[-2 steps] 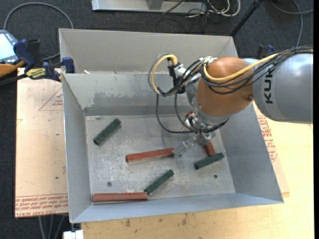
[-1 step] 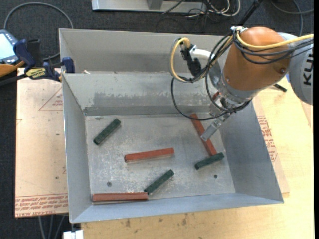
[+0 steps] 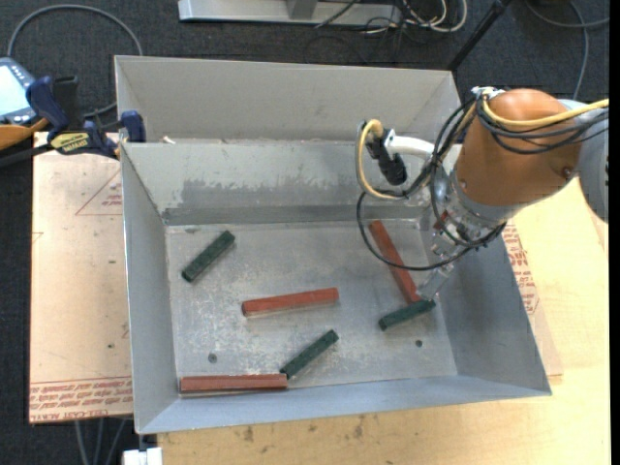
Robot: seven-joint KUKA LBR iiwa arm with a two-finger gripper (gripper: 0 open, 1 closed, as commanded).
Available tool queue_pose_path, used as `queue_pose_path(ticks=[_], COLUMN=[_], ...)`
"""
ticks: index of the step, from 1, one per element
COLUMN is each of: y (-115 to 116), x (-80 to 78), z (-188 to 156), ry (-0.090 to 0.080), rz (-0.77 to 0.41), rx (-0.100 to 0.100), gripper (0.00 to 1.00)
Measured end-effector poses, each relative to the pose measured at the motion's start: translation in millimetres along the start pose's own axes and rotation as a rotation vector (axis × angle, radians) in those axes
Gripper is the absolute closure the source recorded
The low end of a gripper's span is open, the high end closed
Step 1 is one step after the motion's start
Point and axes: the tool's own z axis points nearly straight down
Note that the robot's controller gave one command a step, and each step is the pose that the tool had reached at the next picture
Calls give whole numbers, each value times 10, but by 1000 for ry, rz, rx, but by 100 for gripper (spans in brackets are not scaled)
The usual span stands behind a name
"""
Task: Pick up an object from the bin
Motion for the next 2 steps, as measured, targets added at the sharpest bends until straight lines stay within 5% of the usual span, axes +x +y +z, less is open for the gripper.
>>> queue_pose_path(ticks=[1,2], y=[-651,-626], x=[-377,-351], z=[481,470], ry=[-2,-1], rz=[-180,-174], rx=[2,1], gripper=[0,100])
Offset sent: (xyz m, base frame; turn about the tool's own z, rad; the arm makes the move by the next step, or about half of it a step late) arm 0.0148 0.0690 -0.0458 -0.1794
